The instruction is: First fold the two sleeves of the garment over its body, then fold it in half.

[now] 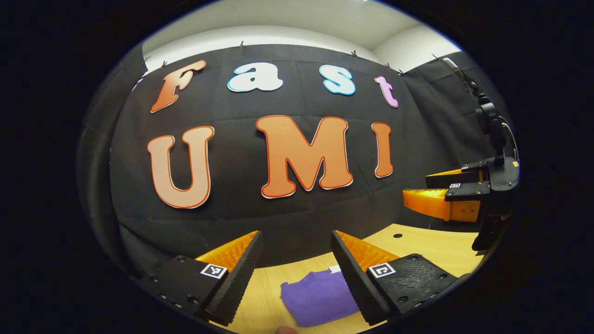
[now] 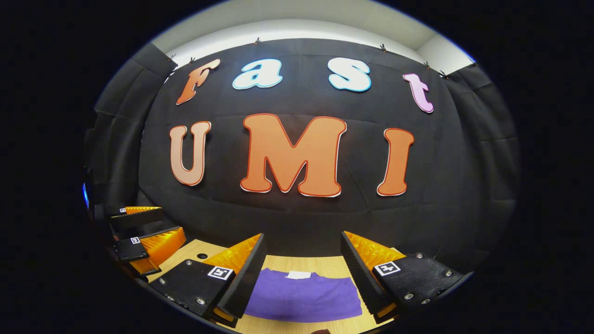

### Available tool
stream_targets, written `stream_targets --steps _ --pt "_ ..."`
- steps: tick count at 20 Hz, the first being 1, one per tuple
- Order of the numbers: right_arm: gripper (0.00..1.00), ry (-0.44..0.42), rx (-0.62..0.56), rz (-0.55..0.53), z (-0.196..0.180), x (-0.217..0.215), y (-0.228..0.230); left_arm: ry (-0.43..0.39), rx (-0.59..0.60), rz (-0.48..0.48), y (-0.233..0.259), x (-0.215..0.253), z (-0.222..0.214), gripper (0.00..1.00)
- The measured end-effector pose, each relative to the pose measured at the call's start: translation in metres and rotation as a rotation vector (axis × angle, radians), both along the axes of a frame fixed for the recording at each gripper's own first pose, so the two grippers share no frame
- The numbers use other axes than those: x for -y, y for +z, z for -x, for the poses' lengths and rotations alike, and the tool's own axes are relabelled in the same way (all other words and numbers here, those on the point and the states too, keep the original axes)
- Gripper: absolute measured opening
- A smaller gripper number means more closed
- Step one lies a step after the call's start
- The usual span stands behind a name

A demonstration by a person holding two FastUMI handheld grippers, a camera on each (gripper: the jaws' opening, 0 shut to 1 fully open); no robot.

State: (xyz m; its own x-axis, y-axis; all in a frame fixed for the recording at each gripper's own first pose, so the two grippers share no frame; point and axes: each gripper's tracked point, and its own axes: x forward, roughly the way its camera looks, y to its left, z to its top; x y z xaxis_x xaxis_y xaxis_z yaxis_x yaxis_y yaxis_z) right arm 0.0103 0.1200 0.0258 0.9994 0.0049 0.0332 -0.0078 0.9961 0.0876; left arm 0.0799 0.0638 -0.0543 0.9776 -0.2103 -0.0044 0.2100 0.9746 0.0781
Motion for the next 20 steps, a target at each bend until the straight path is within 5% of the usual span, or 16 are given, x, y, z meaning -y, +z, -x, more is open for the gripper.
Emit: stream_targets --steps 20 --pt "0.94 0.074 0.019 0.040 0.006 -0.002 0.001 0.078 -0.010 0.047 -0.007 -0.002 0.007 0.95"
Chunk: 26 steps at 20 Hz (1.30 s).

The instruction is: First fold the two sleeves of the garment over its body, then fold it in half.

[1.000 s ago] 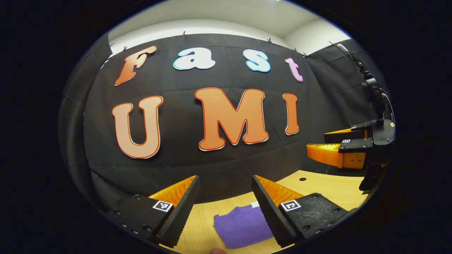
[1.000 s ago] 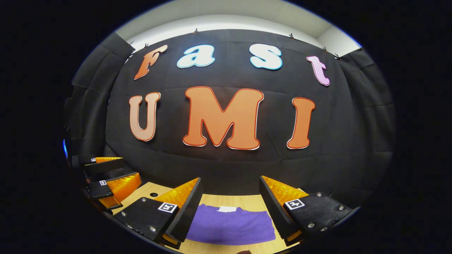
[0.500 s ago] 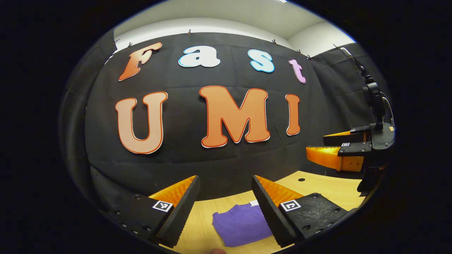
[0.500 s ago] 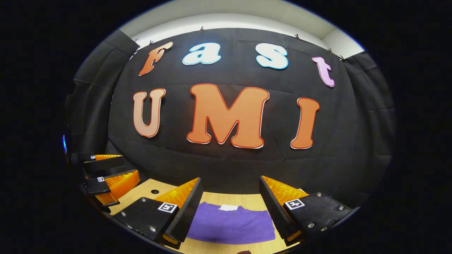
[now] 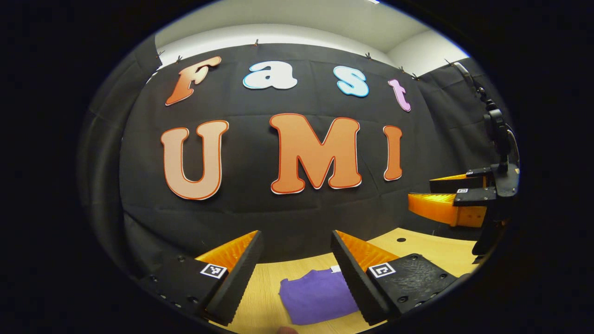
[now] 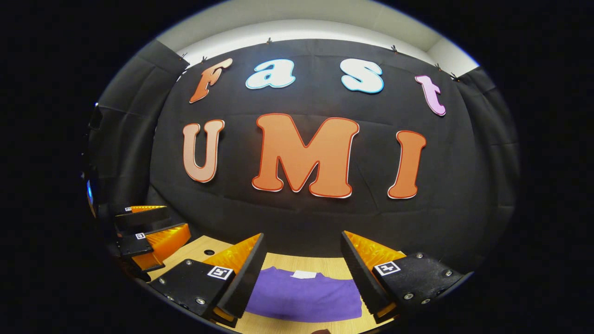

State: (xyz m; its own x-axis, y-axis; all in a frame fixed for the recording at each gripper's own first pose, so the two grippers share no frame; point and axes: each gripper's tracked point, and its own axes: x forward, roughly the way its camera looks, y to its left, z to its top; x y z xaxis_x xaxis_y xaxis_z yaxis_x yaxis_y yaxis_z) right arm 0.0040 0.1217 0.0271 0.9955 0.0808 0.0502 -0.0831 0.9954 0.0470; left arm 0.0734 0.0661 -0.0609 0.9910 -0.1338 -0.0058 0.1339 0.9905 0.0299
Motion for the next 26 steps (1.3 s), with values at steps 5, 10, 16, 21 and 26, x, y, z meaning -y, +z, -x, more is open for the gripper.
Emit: stream_targets --steps 5,10,16,21,26 --pt "0.94 0.014 0.003 0.008 0.013 0.025 -0.012 0.032 -0.003 -0.069 -0.003 0.017 0.001 0.95" --pt "0.94 0.086 0.005 0.004 0.022 0.045 -0.023 0.086 -0.040 -0.049 -0.006 0.037 0.010 0.95" --pt "0.94 0.143 0.011 0.016 0.033 0.077 -0.034 0.142 0.029 -0.058 0.020 0.073 0.017 0.95" --pt "0.94 0.163 0.012 0.005 0.042 0.105 -0.041 0.152 0.049 -0.058 0.024 0.104 0.022 0.95" --pt "0.94 0.142 0.021 -0.020 0.049 0.128 -0.040 0.122 0.056 -0.069 0.027 0.136 0.030 0.94"
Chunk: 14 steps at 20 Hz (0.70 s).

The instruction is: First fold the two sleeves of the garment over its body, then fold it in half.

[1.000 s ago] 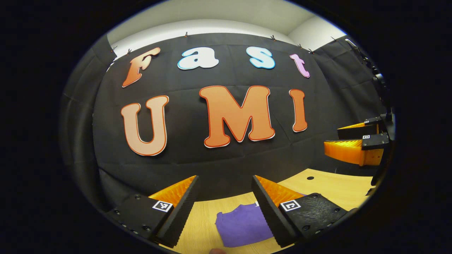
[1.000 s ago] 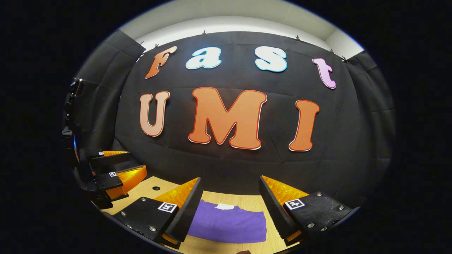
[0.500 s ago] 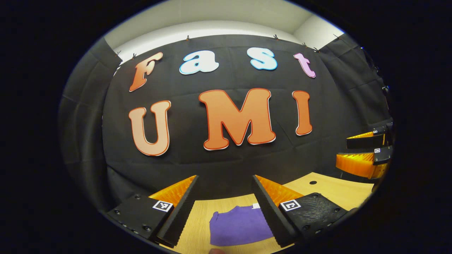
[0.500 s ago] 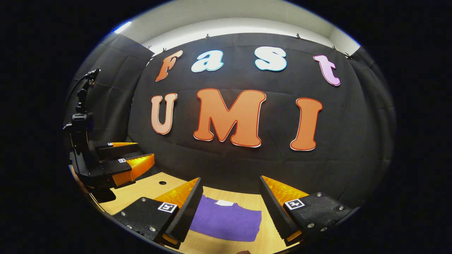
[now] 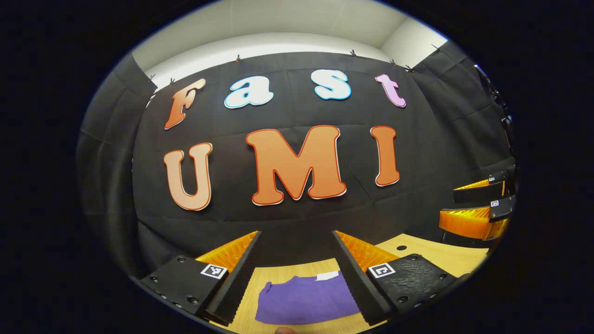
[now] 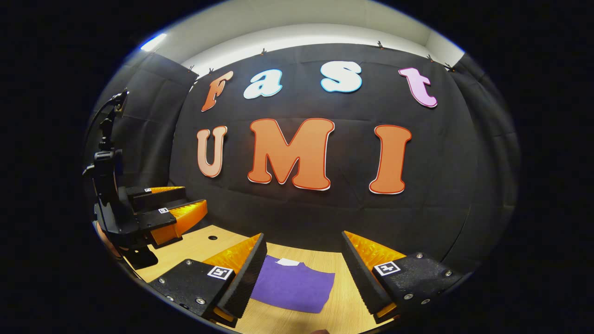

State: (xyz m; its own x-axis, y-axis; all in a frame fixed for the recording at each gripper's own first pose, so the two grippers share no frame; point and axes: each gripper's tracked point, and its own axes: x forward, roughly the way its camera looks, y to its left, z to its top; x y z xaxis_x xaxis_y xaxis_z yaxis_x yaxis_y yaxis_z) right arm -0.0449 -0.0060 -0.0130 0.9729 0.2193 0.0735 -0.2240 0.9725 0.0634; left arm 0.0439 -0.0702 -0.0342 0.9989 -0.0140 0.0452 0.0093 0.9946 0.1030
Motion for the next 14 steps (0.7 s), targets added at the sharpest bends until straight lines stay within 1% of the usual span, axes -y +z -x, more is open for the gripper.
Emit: stream_targets --steps 4,8,14 --pt "0.94 -0.013 0.005 -0.002 0.004 0.006 -0.001 -0.010 0.022 -0.033 0.010 0.008 0.002 0.94" --pt "0.95 -0.017 0.014 0.010 0.009 0.008 0.000 -0.016 0.023 -0.028 0.013 0.013 0.003 0.95" --pt "0.94 -0.036 0.005 0.020 0.012 0.022 -0.004 -0.021 0.027 -0.029 0.019 0.022 0.002 0.94"
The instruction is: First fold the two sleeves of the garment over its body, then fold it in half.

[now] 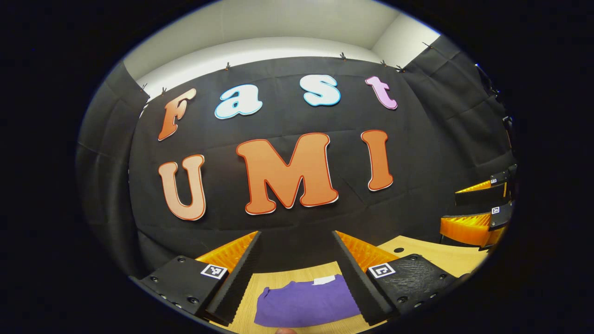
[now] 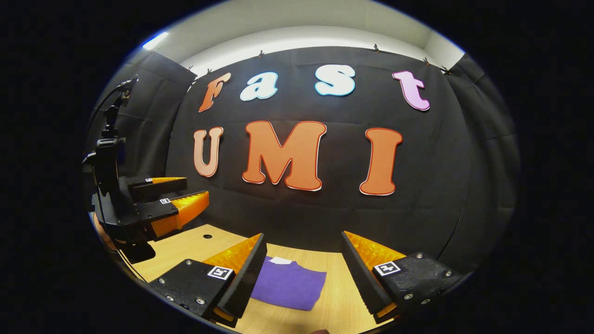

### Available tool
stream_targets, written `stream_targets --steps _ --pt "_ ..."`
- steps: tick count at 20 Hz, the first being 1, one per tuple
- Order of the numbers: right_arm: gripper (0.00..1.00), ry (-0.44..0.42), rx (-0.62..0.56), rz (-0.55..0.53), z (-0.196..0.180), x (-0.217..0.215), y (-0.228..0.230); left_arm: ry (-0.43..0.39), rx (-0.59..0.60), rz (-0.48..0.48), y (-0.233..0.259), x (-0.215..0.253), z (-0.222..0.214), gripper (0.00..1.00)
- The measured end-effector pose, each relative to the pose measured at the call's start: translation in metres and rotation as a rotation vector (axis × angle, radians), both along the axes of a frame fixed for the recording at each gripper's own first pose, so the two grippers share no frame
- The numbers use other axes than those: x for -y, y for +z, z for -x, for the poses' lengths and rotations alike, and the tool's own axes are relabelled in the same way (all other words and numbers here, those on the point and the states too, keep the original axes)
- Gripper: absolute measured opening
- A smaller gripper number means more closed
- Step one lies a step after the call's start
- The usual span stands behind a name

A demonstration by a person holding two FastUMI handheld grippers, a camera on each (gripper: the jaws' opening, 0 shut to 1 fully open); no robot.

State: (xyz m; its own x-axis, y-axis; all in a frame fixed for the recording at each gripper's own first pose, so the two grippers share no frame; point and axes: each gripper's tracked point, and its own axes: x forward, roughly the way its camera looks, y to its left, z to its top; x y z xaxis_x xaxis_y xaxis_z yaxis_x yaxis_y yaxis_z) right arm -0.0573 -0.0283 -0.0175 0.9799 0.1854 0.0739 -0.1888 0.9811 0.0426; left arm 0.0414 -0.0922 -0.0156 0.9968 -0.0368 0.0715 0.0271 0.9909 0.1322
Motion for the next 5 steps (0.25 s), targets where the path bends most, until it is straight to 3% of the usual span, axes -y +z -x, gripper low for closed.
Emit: stream_targets --steps 5 --pt "0.94 -0.017 -0.004 -0.001 0.004 0.012 -0.001 0.000 -0.012 0.004 0.003 0.009 -0.007 0.94"
